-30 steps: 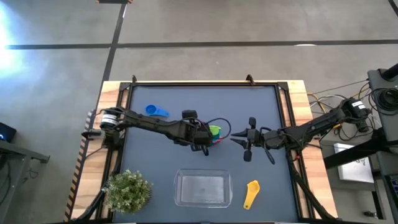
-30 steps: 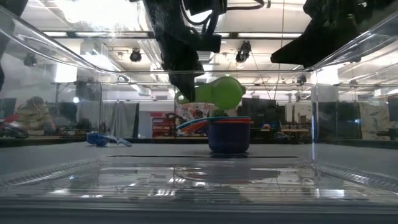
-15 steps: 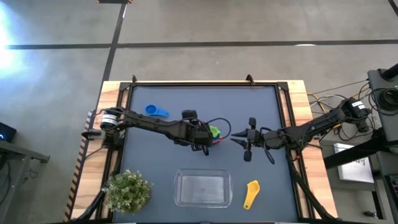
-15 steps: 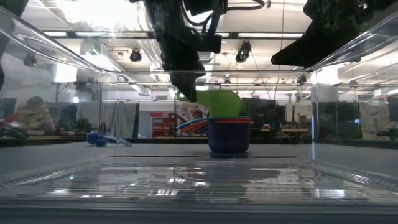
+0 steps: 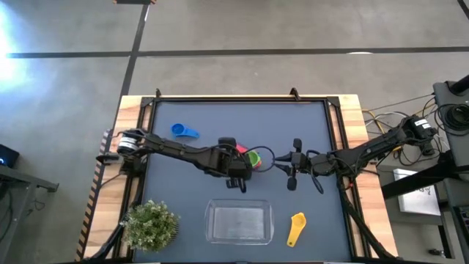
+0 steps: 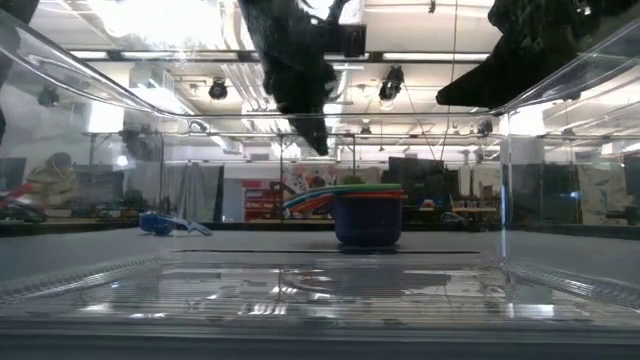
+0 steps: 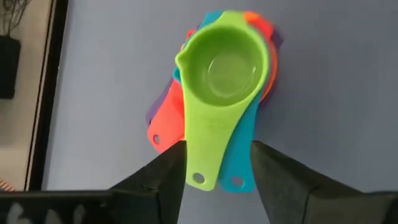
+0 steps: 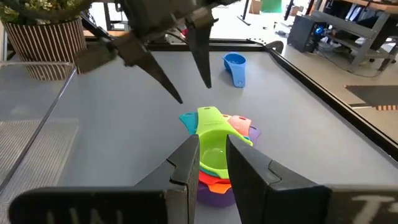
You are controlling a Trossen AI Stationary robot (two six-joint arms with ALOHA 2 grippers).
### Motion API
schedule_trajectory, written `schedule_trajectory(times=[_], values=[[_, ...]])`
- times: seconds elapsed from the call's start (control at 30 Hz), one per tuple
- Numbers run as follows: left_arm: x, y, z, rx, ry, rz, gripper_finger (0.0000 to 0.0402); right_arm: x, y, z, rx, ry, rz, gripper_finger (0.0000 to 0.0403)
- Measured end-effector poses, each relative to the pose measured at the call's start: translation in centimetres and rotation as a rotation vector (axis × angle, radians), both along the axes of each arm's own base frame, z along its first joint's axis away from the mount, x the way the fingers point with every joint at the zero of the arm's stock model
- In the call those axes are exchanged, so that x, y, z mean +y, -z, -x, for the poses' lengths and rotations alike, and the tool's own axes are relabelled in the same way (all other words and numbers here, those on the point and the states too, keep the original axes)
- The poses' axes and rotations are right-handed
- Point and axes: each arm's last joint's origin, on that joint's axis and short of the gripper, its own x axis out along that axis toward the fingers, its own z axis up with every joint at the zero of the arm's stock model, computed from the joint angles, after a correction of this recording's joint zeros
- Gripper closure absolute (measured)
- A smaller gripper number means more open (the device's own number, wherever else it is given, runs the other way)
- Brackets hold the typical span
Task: Nest measuring cups in basket
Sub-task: Stack the blue measuring cup on top of the green measuring cup
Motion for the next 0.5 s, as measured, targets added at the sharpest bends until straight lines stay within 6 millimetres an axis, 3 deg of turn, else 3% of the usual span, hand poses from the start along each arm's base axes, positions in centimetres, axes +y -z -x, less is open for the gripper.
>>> schedule_trajectory(times=[0.27,0.5], values=[[0.1,-0.6,-0.1,0.023,0.053,-0.024,0.0232,0.0,0.0,0.0,0.001,0.000,-0.002,0.0335],[2.8,-1.4,1.6,0.090,0.008,-0.037,0.0233,0.0,0.2,0.0,0.013,-0.006,-0.009,0.0335]])
